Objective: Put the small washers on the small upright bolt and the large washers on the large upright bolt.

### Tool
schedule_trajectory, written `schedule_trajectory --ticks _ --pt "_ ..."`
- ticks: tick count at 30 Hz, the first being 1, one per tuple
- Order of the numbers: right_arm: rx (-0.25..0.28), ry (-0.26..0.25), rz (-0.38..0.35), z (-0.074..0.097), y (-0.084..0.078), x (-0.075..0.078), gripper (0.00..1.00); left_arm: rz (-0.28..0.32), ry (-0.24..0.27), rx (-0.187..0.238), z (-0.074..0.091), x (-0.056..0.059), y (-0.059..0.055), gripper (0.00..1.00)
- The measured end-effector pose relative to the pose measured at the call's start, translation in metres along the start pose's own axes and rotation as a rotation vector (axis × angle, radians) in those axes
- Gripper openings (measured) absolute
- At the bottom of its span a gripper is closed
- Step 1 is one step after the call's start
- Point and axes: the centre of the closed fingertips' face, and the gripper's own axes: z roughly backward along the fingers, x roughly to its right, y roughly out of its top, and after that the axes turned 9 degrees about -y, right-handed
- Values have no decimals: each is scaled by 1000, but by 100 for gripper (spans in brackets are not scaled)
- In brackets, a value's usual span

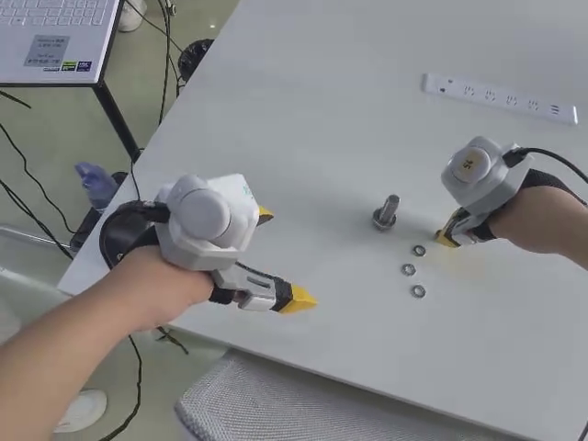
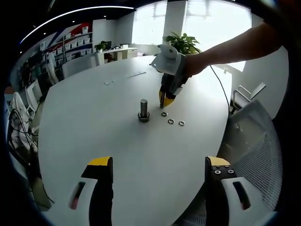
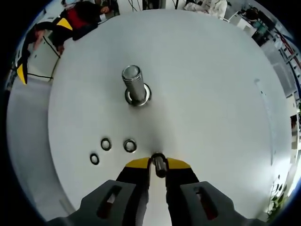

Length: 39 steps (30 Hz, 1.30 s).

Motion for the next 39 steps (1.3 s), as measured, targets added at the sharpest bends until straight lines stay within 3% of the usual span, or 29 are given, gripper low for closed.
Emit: schedule_trajectory --ticks 15,18,20,21,22,28,39 --pt "-5 4 3 -1 0 0 13 -3 -6 -2 -2 0 1 78" --pt "-64 29 58 -3 -15 -5 4 -1 -6 -2 -1 -1 1 78" --pt "60 -38 51 -3 5 5 7 -3 -5 -6 0 -1 0 78" --pt "70 -41 -28 1 8 5 10 -3 -5 -7 0 -1 0 78" --pt "64 -40 -67 4 8 6 13 -3 -5 -6 0 -1 0 78" --pt "7 -12 -35 3 -3 4 18 -6 -7 -4 0 -1 2 77" --pt "25 4 -22 12 2 0 23 -8 -2 0 2 -2 3 77"
